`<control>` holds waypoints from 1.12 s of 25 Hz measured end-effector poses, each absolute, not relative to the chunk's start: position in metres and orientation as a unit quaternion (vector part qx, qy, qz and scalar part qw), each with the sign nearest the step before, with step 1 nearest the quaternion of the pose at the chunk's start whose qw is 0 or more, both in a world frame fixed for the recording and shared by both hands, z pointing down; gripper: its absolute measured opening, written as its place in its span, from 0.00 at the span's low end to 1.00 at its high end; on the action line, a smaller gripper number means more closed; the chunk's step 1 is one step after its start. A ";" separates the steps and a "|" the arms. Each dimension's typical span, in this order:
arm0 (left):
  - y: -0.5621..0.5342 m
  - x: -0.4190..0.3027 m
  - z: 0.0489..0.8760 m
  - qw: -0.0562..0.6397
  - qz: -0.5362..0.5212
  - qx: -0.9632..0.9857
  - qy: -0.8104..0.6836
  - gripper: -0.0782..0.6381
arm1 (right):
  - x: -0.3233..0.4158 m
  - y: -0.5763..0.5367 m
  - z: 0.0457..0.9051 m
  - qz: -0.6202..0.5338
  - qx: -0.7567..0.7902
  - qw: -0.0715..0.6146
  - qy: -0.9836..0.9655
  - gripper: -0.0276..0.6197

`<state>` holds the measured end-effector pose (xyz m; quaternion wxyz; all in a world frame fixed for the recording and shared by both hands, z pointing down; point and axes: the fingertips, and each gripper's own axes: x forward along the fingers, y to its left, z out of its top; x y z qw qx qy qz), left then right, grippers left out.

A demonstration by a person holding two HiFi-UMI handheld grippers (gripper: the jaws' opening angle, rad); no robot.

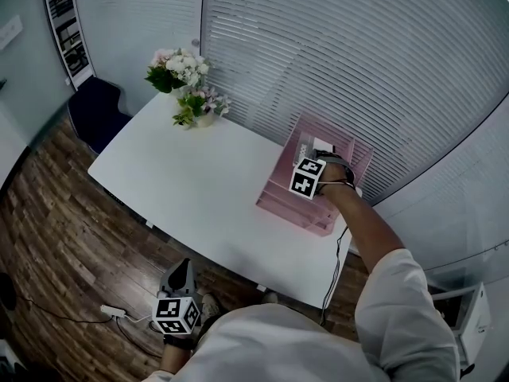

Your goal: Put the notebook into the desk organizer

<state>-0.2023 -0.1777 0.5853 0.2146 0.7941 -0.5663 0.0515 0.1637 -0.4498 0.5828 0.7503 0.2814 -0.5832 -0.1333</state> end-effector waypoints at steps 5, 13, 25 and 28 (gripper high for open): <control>-0.175 -0.202 0.584 0.215 0.052 0.793 -0.568 0.12 | 0.163 -0.445 0.581 -0.098 0.249 0.757 -0.595 0.38; -0.169 -0.203 0.586 0.214 0.054 0.791 -0.571 0.12 | 0.159 -0.432 0.577 -0.038 0.215 0.740 -0.636 0.52; -0.170 -0.191 0.585 0.214 0.061 0.798 -0.560 0.12 | 0.151 -0.415 0.568 0.023 0.238 0.665 -0.708 0.55; -0.172 -0.188 0.585 0.213 0.064 0.802 -0.555 0.12 | 0.145 -0.413 0.561 0.036 0.274 0.618 -0.736 0.50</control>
